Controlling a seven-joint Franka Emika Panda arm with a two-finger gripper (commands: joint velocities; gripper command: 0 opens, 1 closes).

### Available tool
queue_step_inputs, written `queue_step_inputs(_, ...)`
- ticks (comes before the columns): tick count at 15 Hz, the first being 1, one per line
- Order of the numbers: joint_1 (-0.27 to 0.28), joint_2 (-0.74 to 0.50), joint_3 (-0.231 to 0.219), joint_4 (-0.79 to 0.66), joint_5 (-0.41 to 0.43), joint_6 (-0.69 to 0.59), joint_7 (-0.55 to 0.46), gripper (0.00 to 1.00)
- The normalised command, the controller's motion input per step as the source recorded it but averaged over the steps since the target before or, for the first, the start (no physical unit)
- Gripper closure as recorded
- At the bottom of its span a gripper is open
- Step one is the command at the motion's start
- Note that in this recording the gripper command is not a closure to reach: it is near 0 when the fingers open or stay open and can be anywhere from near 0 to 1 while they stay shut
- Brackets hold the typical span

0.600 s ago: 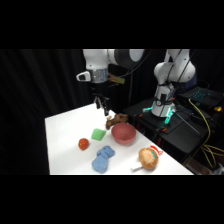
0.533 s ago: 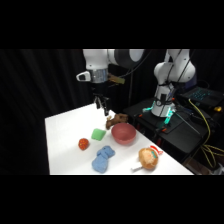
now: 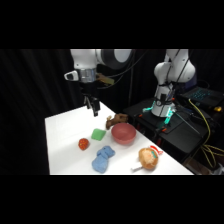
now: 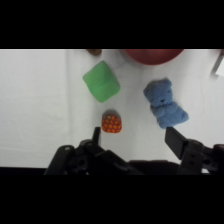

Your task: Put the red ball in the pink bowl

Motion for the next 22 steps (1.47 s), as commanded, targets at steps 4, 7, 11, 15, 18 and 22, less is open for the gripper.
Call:
queue_step_inputs(4, -0.1, 0.65, -0.03, 0.85, -0.047, -0.14, -0.22, 0.0)
queue_step_inputs(7, -0.096, 0.56, 0.012, 0.67, 0.022, -0.05, -0.15, 0.0)
queue_step_inputs(11, -0.116, 0.39, 0.077, 0.43, 0.133, 0.06, -0.16, 0.0)
queue_step_inputs(15, -0.097, 0.25, 0.108, 0.22, 0.168, 0.13, -0.13, 0.0)
queue_step_inputs(18, -0.049, 0.21, 0.109, 0.13, 0.14, 0.13, -0.09, 0.0)
queue_step_inputs(22, -0.014, 0.19, 0.088, 0.13, 0.106, 0.12, -0.06, 0.0)
